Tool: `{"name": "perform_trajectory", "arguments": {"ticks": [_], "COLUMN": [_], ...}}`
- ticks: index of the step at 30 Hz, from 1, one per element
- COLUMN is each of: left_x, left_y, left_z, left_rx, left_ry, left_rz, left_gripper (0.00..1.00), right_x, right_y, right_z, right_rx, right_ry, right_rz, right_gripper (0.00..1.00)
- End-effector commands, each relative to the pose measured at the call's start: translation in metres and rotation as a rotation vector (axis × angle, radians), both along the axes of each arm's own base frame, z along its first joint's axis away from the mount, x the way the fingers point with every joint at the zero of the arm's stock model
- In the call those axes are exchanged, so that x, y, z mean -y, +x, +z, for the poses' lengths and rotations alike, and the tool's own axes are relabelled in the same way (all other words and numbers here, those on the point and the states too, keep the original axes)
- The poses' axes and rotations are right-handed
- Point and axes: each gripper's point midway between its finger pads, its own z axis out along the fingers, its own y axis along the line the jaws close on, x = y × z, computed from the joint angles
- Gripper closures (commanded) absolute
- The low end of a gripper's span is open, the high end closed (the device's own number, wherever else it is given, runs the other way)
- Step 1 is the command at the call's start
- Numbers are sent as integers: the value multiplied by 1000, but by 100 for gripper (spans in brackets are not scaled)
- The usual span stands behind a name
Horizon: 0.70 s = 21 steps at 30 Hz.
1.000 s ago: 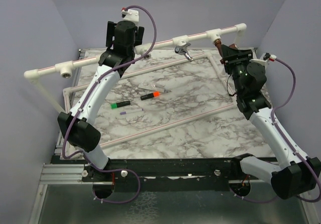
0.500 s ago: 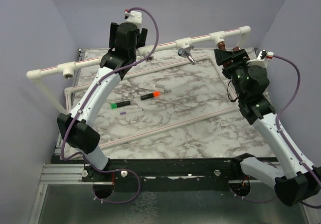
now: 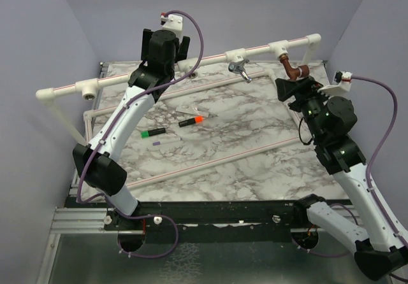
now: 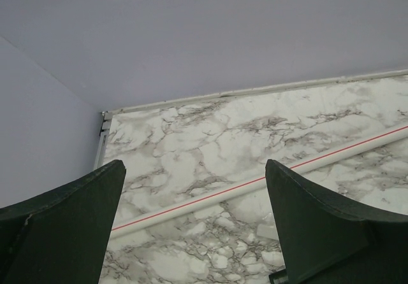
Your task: Install the water faucets
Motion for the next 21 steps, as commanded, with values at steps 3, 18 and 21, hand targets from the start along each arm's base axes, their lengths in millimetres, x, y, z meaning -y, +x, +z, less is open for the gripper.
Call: {"name": "perform_trajectory", "arguments": {"ticks": [3, 18, 21], "left_x": [50, 50, 50], "left_y": [-9, -9, -9], "left_z": [-52, -55, -57], "left_rx": [-134, -139, -143], "left_ry": [-30, -22, -21], "left_rz": [-156, -159, -160], "left_gripper": [8, 8, 8], "right_x": [23, 70, 69], "right_y": [-16, -23, -23], "right_z": [-18, -29, -23], "right_rx": [-53, -93, -47], "right_ry": [-381, -825, -959], "right_rz": [-19, -137, -100], "right_gripper": [22, 56, 50]}}
